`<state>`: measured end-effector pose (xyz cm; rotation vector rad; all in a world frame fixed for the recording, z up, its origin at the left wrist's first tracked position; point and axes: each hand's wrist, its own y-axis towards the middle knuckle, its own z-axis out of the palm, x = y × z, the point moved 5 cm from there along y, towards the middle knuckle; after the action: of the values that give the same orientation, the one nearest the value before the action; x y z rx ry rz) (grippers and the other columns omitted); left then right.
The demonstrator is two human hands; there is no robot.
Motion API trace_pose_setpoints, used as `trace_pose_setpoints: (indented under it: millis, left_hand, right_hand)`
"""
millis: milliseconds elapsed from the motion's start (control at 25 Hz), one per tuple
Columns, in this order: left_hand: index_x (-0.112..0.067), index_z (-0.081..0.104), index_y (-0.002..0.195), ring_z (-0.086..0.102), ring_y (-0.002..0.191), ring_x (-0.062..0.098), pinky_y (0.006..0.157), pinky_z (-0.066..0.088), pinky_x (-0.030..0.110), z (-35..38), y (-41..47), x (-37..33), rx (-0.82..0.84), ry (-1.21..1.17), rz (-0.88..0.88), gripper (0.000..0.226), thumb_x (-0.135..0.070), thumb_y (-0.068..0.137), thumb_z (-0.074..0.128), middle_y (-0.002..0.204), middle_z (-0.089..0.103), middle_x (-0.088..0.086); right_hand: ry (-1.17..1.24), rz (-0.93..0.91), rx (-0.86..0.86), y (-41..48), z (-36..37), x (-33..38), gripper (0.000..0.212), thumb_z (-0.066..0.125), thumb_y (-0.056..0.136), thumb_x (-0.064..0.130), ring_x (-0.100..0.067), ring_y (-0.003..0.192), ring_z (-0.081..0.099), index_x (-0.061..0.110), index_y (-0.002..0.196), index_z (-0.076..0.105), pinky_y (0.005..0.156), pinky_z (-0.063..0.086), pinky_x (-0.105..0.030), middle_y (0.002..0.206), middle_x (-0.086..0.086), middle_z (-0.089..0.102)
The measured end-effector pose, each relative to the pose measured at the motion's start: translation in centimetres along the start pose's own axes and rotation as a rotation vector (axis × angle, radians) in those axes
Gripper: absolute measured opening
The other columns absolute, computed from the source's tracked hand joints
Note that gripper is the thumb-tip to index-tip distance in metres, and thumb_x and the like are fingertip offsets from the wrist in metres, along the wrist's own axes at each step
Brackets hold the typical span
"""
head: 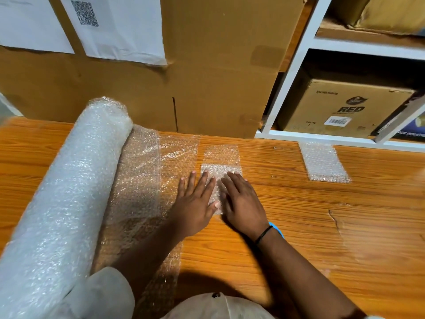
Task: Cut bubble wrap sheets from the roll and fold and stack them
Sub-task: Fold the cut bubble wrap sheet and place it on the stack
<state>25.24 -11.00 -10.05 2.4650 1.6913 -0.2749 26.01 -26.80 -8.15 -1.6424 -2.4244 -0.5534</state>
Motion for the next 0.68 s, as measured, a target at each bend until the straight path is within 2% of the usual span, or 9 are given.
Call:
trace_pose_setpoints:
  millis: [120,240,400,480,520,600,680]
  left_hand:
    - [-0.023,0.045,0.154,0.014,0.158,0.028,0.127,0.007,0.052,-1.4,-1.4,0.2,-0.266,-0.133,0.158,0.06,-0.055,0.103,0.04,0.168,0.029,0.0]
    - [-0.027,0.068,0.129,0.037,0.15,0.023,0.125,0.022,0.049,-1.6,-2.1,0.8,-0.343,-0.125,0.275,0.04,-0.049,0.097,0.06,0.148,0.057,-0.004]
    - [-0.026,0.075,0.115,0.052,0.138,0.018,0.119,0.034,0.045,-1.5,-2.1,0.9,-0.343,-0.116,0.294,0.029,-0.042,0.099,0.057,0.133,0.068,-0.007]
    - [-0.025,0.075,0.109,0.062,0.124,0.013,0.114,0.04,0.042,-2.3,-2.0,0.5,-0.33,-0.171,0.286,0.025,-0.038,0.1,0.055,0.119,0.073,-0.009]
    - [-0.026,0.074,0.107,0.067,0.112,0.011,0.108,0.044,0.04,-3.1,-2.0,0.2,-0.322,-0.211,0.273,0.024,-0.038,0.1,0.055,0.111,0.075,-0.01]
    - [-0.026,0.073,0.101,0.069,0.084,0.011,0.088,0.05,0.033,-5.0,-2.3,-0.3,-0.342,-0.276,0.24,0.023,-0.04,0.101,0.054,0.089,0.074,-0.011]
    - [-0.026,0.072,0.101,0.064,0.066,0.008,0.071,0.045,0.022,-7.3,-2.4,-0.5,-0.405,-0.351,0.205,0.022,-0.04,0.102,0.055,0.076,0.07,-0.012]
  right_hand:
    - [0.018,-0.098,-0.066,-1.7,-0.5,0.3,0.043,0.049,0.102,0.031,-0.028,0.144,0.045,0.012,0.139,0.06,0.118,0.038,-0.048,0.147,-0.008,0.057]
    - [0.046,-0.097,-0.022,-3.0,-0.1,-0.1,0.043,0.048,0.103,0.038,-0.024,0.145,0.044,0.017,0.138,0.061,0.115,0.038,-0.053,0.147,-0.003,0.057]
    - [0.029,-0.157,0.019,-4.0,-0.3,0.4,0.051,0.059,0.096,0.045,-0.026,0.143,0.045,0.016,0.138,0.061,0.119,0.036,-0.047,0.147,-0.004,0.057]
    - [-0.003,-0.187,-0.001,-4.2,-0.8,0.9,0.047,0.062,0.095,0.041,-0.026,0.137,0.051,0.015,0.134,0.063,0.119,0.033,-0.043,0.139,-0.005,0.062]
    - [-0.008,-0.19,-0.019,-4.2,-1.1,1.0,0.041,0.062,0.094,0.036,-0.025,0.13,0.056,0.016,0.13,0.064,0.118,0.031,-0.041,0.13,-0.004,0.066]
    - [0.007,-0.166,-0.051,-3.9,-2.1,1.2,0.029,0.06,0.094,0.029,-0.024,0.11,0.063,0.018,0.119,0.065,0.111,0.033,-0.04,0.11,-0.002,0.071]
    - [0.098,-0.091,-0.033,-3.4,-3.5,1.2,0.023,0.06,0.094,0.029,-0.026,0.094,0.065,0.019,0.114,0.065,0.093,0.043,-0.039,0.094,-0.003,0.071]
